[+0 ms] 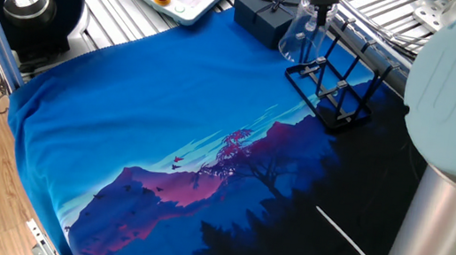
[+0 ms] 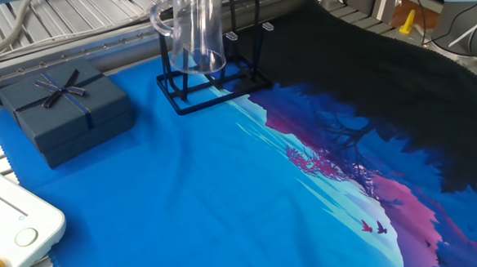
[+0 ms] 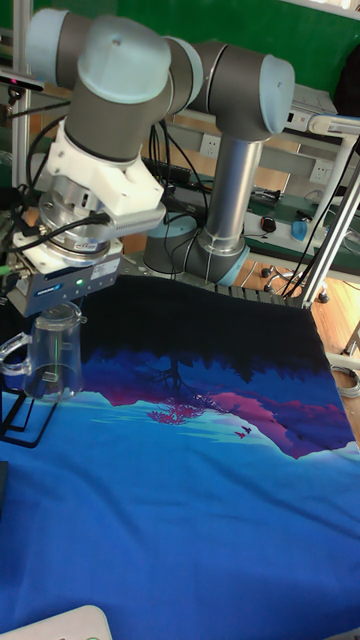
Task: Take the cup off the cup rack
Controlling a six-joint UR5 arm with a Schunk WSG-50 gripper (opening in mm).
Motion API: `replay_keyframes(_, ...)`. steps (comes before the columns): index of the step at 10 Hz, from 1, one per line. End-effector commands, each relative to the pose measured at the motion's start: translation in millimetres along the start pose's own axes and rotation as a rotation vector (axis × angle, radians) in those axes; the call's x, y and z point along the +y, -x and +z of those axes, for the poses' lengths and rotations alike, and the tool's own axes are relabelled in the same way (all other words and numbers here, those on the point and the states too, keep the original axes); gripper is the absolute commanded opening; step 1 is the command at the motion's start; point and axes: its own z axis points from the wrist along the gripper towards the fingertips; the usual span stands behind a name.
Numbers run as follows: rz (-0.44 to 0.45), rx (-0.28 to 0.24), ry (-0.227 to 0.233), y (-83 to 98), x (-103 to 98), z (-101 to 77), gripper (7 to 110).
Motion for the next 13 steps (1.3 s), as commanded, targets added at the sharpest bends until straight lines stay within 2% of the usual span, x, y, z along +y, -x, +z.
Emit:
replay_keyframes(1, 0.029, 0.034, -0.028, -10.6, 3.6, -13.1, 7)
replay_keyframes(3, 0.042, 0.037, -0.033, -11.6, 9.4, -19.1, 7)
replay_keyframes(5, 0.044, 0.015, -0.022, -6.9, 17.1, -22.6, 7)
replay_keyframes(11, 0.063, -0.003, -0.010, -4.5, 34.0, -31.8, 7)
replay_keyframes(13, 0.080, 0.000, 0.014, -6.9, 42.0, -33.5, 7)
